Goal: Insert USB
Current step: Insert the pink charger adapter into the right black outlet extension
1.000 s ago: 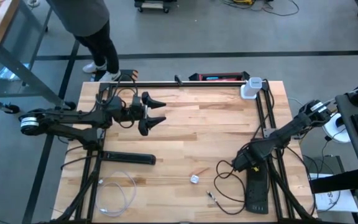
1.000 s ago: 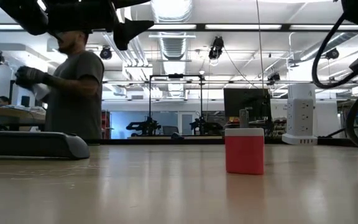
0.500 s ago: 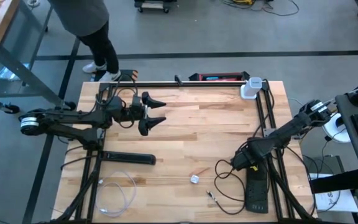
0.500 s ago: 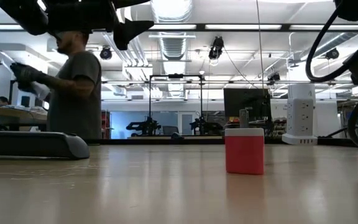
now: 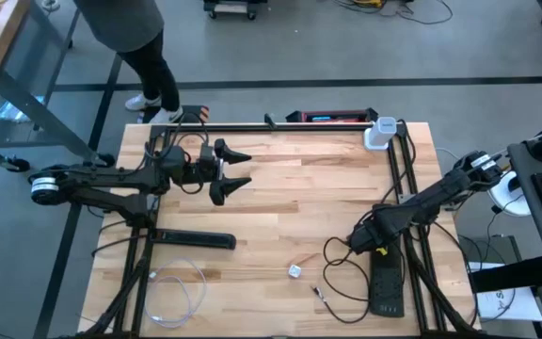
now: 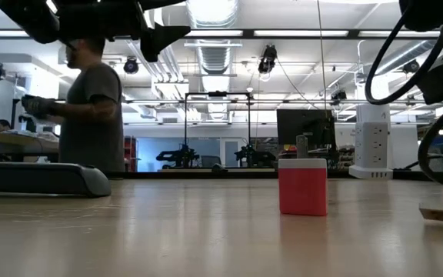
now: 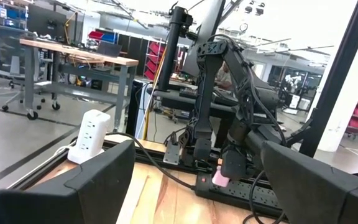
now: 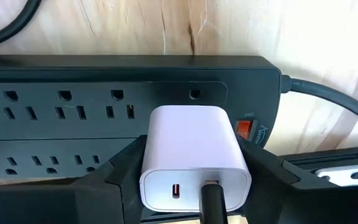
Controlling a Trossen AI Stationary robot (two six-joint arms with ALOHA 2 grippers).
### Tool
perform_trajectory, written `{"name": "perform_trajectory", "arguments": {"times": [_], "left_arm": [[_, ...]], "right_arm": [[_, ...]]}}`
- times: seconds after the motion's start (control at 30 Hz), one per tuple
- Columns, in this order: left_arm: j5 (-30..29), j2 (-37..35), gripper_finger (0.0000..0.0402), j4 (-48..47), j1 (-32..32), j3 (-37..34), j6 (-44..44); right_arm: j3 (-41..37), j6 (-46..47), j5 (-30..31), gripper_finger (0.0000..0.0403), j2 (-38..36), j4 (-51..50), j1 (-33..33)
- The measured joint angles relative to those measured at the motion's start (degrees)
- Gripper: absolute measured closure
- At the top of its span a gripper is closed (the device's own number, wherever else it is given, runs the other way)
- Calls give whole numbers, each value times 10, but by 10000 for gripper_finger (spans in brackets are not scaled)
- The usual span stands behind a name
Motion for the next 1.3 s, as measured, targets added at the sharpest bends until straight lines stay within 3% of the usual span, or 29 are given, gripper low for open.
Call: {"name": "perform_trajectory", "arguments": {"times": [1.3], "left_arm": [[0, 0, 67, -5, 0, 0, 8]], "right_arm": [[11, 14, 16, 222, 1, -38, 0]]}}
